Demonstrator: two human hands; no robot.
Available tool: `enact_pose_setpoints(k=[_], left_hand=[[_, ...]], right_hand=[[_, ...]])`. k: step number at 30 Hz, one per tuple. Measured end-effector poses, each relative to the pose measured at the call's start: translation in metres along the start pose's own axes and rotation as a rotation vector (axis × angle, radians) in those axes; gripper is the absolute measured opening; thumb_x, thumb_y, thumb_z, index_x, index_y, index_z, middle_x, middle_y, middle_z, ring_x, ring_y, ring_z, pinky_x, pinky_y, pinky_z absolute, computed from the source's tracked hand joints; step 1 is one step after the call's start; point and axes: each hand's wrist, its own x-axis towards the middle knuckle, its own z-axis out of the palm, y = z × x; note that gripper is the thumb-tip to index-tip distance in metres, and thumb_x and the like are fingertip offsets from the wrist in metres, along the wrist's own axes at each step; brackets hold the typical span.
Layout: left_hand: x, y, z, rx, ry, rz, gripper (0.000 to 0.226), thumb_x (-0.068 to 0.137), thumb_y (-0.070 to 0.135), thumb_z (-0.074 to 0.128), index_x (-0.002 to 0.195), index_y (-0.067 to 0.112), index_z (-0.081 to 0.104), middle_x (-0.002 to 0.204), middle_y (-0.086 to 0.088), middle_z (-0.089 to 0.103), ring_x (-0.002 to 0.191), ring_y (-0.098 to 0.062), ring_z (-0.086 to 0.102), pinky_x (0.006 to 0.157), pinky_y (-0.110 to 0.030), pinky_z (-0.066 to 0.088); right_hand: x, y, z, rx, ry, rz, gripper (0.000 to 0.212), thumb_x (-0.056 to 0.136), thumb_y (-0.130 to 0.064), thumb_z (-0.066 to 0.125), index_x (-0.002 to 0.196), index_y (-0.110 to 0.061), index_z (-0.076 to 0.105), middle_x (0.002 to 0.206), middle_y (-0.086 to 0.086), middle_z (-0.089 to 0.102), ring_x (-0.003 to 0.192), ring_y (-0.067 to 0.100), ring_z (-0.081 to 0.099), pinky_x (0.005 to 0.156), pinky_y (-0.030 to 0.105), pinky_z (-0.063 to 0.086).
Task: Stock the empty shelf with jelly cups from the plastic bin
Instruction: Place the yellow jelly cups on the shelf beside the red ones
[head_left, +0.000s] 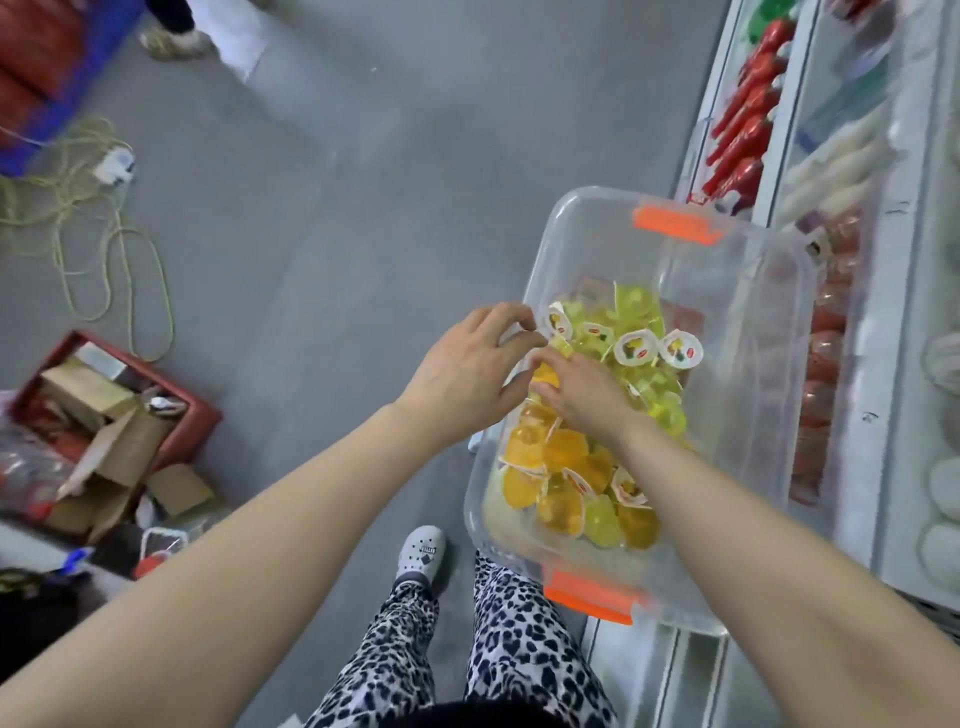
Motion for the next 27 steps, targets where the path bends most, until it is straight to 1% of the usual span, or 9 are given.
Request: enact_pose_setpoints(k=[5, 8, 9, 13, 16, 18, 21, 23, 27], left_hand=[[0.006, 0.000, 0.001, 0.089, 0.018, 0.090, 0.033, 0.084, 0.023, 0.050, 0.110, 0.013, 0.069, 0.113, -0.008, 0.059, 0.113, -0.034, 0.053, 0.099, -0.043, 0.044], [0.019, 0.015, 0.004, 0.171, -0.005, 0.243, 0.028, 0.081, 0.012, 0.051, 0.102, 0.013, 0.071, 0.105, -0.007, 0.064, 0.115, -0.036, 0.053, 0.101, -0.042, 0.044], [0.023, 0.024, 0.007, 0.217, -0.081, 0.301, 0.026, 0.080, 0.010, 0.057, 0.102, 0.016, 0.071, 0.104, -0.005, 0.065, 0.112, -0.033, 0.055, 0.100, -0.039, 0.044], [0.027, 0.057, 0.032, 0.407, -0.719, 0.342, 0.031, 0.091, 0.010, 0.057, 0.118, 0.022, 0.062, 0.118, 0.000, 0.060, 0.116, -0.026, 0.052, 0.098, -0.037, 0.046], [0.026, 0.065, 0.046, 0.529, -0.951, 0.284, 0.031, 0.090, 0.007, 0.058, 0.117, 0.020, 0.063, 0.118, -0.001, 0.060, 0.112, -0.028, 0.058, 0.082, -0.036, 0.050], [0.026, 0.066, 0.049, 0.547, -0.989, 0.275, 0.035, 0.092, 0.008, 0.057, 0.125, 0.020, 0.060, 0.125, -0.001, 0.055, 0.115, -0.028, 0.056, 0.078, -0.037, 0.048], [0.025, 0.067, 0.050, 0.580, -0.990, 0.288, 0.039, 0.094, 0.012, 0.057, 0.132, 0.022, 0.056, 0.137, -0.001, 0.045, 0.121, -0.029, 0.048, 0.084, -0.036, 0.047], [0.024, 0.067, 0.051, 0.608, -0.975, 0.287, 0.038, 0.094, 0.014, 0.059, 0.132, 0.021, 0.057, 0.141, -0.004, 0.039, 0.123, -0.030, 0.045, 0.089, -0.037, 0.050], [0.023, 0.065, 0.051, 0.660, -0.946, 0.305, 0.037, 0.094, 0.015, 0.059, 0.131, 0.019, 0.057, 0.137, -0.007, 0.041, 0.123, -0.031, 0.046, 0.095, -0.040, 0.049]], right_hand=[[-0.025, 0.016, -0.027, 0.216, 0.121, 0.154, 0.024, 0.096, -0.030, 0.047, 0.120, -0.037, 0.048, 0.116, 0.010, 0.042, 0.081, 0.031, 0.058, 0.085, 0.037, 0.047], [-0.051, 0.025, -0.042, 0.248, 0.240, 0.233, 0.045, 0.091, -0.026, 0.049, 0.132, -0.044, 0.045, 0.117, 0.008, 0.040, 0.096, 0.030, 0.054, 0.092, 0.035, 0.042], [-0.061, 0.027, -0.045, 0.258, 0.255, 0.267, 0.048, 0.090, -0.029, 0.049, 0.135, -0.047, 0.042, 0.117, 0.008, 0.041, 0.101, 0.030, 0.052, 0.094, 0.036, 0.042], [-0.092, 0.034, -0.042, 0.245, 0.222, 0.328, 0.050, 0.090, -0.045, 0.047, 0.139, -0.047, 0.036, 0.135, 0.009, 0.044, 0.120, 0.028, 0.048, 0.103, 0.037, 0.037], [-0.110, 0.034, -0.036, 0.271, 0.165, 0.342, 0.043, 0.094, -0.039, 0.048, 0.135, -0.047, 0.038, 0.126, 0.004, 0.039, 0.097, 0.023, 0.058, 0.090, 0.033, 0.047], [-0.116, 0.034, -0.030, 0.277, 0.187, 0.341, 0.041, 0.094, -0.034, 0.048, 0.132, -0.048, 0.041, 0.121, 0.002, 0.036, 0.090, 0.018, 0.058, 0.085, 0.035, 0.052], [-0.121, 0.033, -0.025, 0.276, 0.243, 0.364, 0.042, 0.092, -0.026, 0.048, 0.130, -0.043, 0.051, 0.126, 0.003, 0.036, 0.110, 0.021, 0.049, 0.095, 0.034, 0.046], [-0.126, 0.030, -0.023, 0.274, 0.274, 0.399, 0.041, 0.091, -0.026, 0.046, 0.128, -0.042, 0.051, 0.128, 0.005, 0.038, 0.114, 0.024, 0.044, 0.097, 0.037, 0.043], [-0.143, 0.016, -0.030, 0.264, 0.381, 0.421, 0.045, 0.086, -0.033, 0.053, 0.128, -0.034, 0.038, 0.107, 0.003, 0.051, 0.095, 0.021, 0.054, 0.083, 0.038, 0.049]])
